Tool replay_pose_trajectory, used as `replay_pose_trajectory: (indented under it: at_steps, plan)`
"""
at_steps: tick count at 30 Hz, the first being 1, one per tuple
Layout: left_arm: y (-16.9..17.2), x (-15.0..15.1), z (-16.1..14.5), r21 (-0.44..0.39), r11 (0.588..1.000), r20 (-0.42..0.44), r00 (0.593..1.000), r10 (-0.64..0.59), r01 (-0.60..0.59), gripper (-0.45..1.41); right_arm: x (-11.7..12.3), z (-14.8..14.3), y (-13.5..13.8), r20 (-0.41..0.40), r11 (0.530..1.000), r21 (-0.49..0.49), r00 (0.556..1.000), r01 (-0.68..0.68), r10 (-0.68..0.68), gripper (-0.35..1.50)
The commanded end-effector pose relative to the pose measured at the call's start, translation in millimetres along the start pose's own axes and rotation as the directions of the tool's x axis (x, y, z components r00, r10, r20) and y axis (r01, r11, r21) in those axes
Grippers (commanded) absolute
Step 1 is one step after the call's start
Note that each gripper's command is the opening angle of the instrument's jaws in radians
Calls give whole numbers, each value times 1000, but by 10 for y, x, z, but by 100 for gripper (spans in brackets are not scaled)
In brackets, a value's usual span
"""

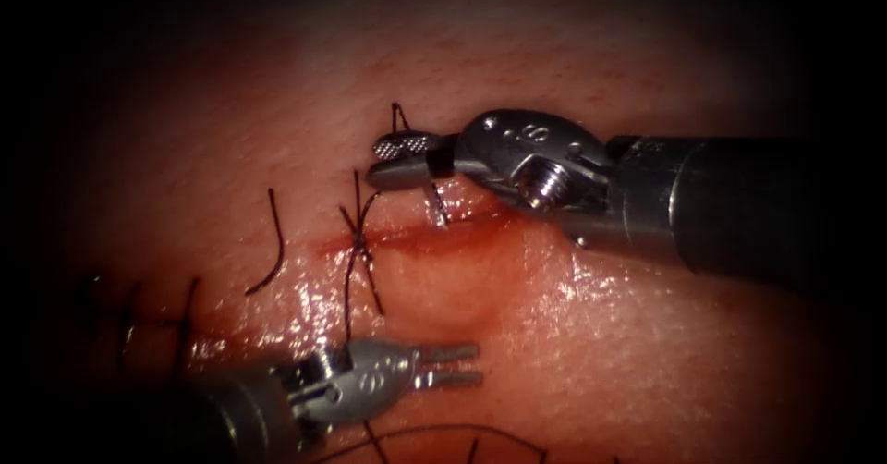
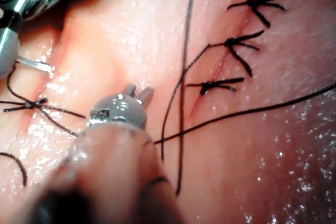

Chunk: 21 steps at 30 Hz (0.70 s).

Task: Wound Closure
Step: Throw needle through skin below incision with right grasper

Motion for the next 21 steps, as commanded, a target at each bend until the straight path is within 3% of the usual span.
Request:
replay_pose_trajectory:
  at_steps: [1, 6, 10, 18, 21]
  plan:
    - [-2, 1, 7, 0, 1000, -1, 1000, 1, -1, 2, 6, 8, 2, -5, 999, -13, 999, -46, 46, -35]
    - [-2, 1, 7, 0, 1000, -1, 1000, 1, -1, 2, 4, 9, 2, -13, 967, -13, 967, -254, 254, -35]
    - [-2, 0, 7, -1, 1000, -1, 1000, 1, -1, 2, -7, 10, 0, -18, 886, 33, 886, -463, 464, -35]
    - [-2, 1, 6, -2, 1000, -2, 1000, 1, -1, 2, -26, 3, 3, -24, 637, 179, 644, -750, 765, -35]
    - [-2, 1, 7, -1, 1000, -2, 1000, 1, -1, 2, -29, 4, 1, -4, 566, 215, 579, -796, 816, -35]
